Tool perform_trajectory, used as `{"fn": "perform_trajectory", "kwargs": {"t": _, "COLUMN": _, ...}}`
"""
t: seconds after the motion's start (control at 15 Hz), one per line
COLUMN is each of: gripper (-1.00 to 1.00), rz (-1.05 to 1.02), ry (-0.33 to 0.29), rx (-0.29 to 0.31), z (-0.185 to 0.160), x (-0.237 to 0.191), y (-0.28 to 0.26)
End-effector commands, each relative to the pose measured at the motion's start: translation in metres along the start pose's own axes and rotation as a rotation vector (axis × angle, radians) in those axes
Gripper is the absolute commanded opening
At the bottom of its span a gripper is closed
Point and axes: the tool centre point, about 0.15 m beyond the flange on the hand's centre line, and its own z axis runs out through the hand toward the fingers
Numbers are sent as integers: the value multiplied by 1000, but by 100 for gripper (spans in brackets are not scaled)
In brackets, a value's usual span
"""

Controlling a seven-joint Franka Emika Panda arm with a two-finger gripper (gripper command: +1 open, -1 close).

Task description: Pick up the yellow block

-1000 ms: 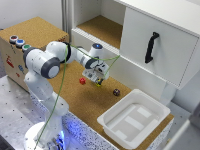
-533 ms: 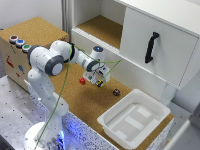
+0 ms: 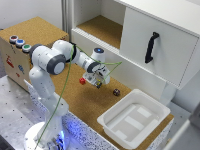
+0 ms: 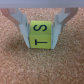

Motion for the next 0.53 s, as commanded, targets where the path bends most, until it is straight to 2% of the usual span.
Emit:
{"fn": "perform_trajectory", "kwargs": {"t": 0.0, "gripper": -100, "rz": 2, "ry": -7, "rx": -82, "z": -1, "x": 11, "y": 3}}
{"fn": "perform_trajectory", "kwargs": {"t": 0.27, "gripper": -100, "rz": -8, "ry": 7, "rx": -71, "z": -21, "x": 4, "y": -5}}
{"fn": "perform_trajectory", "kwargs": {"t": 0.47, "gripper": -100, "rz": -55, "ry": 46, "rx": -100, "z": -64, "x": -11, "y": -22}}
